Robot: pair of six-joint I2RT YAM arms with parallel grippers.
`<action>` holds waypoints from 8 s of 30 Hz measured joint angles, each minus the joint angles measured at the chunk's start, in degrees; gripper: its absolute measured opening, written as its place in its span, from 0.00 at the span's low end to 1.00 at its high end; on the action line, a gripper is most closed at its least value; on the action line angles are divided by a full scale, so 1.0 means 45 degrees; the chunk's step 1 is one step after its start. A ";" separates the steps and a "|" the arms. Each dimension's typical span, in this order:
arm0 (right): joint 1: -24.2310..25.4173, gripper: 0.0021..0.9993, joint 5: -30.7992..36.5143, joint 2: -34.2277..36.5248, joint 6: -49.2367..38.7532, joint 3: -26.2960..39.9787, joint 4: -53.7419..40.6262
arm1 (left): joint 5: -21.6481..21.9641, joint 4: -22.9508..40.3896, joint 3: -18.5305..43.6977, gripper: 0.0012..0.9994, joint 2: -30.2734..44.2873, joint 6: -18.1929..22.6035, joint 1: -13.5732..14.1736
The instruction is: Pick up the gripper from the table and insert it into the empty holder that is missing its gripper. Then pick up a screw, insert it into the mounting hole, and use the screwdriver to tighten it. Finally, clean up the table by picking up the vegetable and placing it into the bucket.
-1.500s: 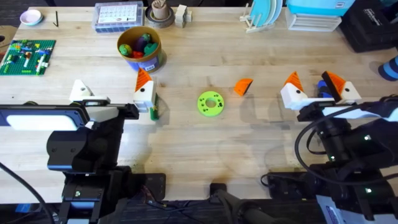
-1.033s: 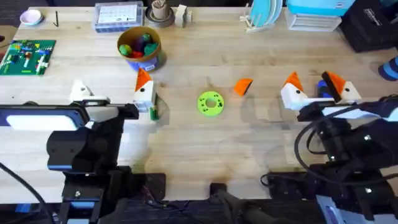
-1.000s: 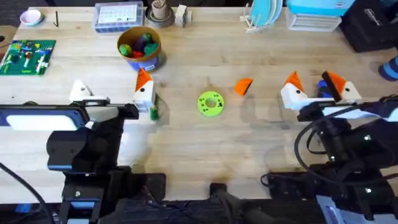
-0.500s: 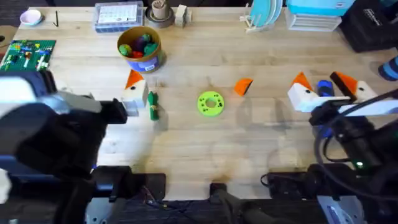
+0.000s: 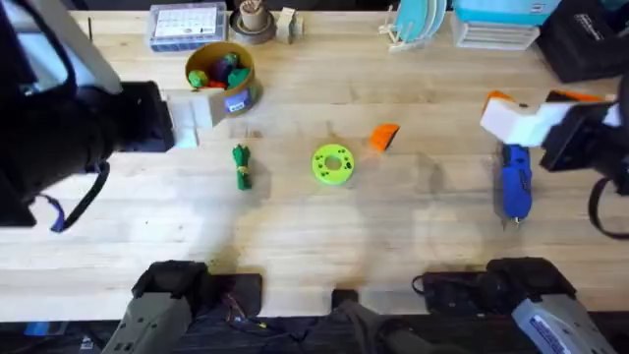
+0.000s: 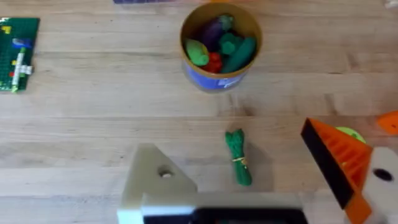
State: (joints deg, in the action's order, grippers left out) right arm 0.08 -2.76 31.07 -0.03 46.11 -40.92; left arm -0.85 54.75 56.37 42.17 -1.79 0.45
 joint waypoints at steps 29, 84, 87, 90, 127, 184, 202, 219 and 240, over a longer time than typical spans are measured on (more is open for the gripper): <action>0.0000 0.93 -0.3036 0.1058 0.0000 0.0650 0.0519 | -0.2460 -0.1523 -0.2067 1.00 0.6229 -0.3486 0.0000; 0.0000 0.92 -0.3037 0.1058 0.0000 0.0650 0.1038 | -0.5194 -0.3775 -0.4042 0.00 0.8355 -0.4658 0.0000; 0.0000 0.93 -0.3037 0.1058 -0.0005 0.0650 0.1034 | -0.5191 -0.3192 -0.3761 0.00 0.8384 -0.4662 0.0000; 0.0000 0.92 -0.3037 0.1058 0.0000 0.0650 0.1038 | -0.5186 -0.2461 -0.2910 0.00 0.8379 -0.4652 0.0000; 0.0000 0.93 -0.3037 0.1058 -0.0005 0.0650 0.0614 | -0.5191 0.2044 0.2325 0.81 0.1487 -0.0893 0.0000; 0.0000 0.93 -0.3129 0.1058 -0.0001 0.0650 -0.6699 | -0.4427 -0.9749 -0.9836 0.99 -0.8140 0.0156 0.2440; 0.0000 0.92 -0.3129 0.1058 -0.0005 0.0650 -0.6699 | -0.4428 -1.1357 -1.2373 0.99 -0.9301 0.0154 0.3063; 0.0000 0.93 -0.3129 0.1058 -0.0005 0.0650 -0.6699 | -0.4428 -1.1357 -1.2373 0.99 -0.9301 0.0153 0.3060; 0.0000 0.93 -0.3129 0.1058 -0.0005 0.0650 -0.6699 | -0.4428 -1.1359 -1.2373 0.99 -0.9301 0.0154 0.3060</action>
State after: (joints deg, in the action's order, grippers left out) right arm 0.08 -16.84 35.83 -0.05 49.04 -71.07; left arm -20.78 3.63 0.69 0.32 -1.09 14.22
